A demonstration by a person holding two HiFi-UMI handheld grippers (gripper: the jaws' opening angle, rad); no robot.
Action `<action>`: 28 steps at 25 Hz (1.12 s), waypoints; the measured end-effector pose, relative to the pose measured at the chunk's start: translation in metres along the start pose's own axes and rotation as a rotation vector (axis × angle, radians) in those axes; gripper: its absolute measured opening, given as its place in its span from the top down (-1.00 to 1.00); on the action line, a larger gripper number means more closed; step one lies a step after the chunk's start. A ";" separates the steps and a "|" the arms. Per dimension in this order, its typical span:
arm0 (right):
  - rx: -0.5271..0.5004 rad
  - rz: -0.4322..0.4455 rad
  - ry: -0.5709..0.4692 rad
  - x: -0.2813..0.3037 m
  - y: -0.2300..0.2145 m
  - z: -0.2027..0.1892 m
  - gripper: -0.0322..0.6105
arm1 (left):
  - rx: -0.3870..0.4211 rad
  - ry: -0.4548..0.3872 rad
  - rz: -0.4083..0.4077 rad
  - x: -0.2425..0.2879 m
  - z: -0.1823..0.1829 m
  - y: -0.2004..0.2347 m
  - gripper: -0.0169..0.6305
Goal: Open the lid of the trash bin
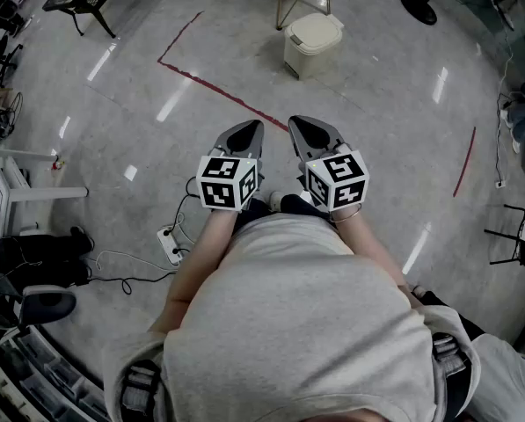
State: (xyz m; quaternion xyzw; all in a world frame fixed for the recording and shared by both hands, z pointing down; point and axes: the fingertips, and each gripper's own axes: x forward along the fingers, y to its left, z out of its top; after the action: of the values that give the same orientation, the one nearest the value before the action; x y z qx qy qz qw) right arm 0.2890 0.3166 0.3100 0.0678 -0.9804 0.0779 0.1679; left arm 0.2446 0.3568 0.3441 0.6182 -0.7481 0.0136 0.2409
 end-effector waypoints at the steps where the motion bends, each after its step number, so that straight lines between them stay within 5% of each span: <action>1: -0.004 0.002 0.001 0.000 0.001 0.000 0.88 | 0.002 -0.001 0.005 -0.001 0.000 0.000 0.92; 22: 0.049 0.087 -0.020 -0.014 -0.016 -0.004 0.88 | -0.047 -0.062 0.056 0.006 0.001 -0.011 0.92; 28: 0.096 0.107 -0.023 -0.006 -0.021 -0.011 0.88 | -0.040 0.004 0.048 0.018 -0.015 -0.011 0.92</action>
State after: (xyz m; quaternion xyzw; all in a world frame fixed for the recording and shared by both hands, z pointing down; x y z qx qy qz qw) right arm 0.3014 0.2986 0.3210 0.0244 -0.9796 0.1330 0.1486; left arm 0.2577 0.3424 0.3608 0.5952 -0.7622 0.0057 0.2544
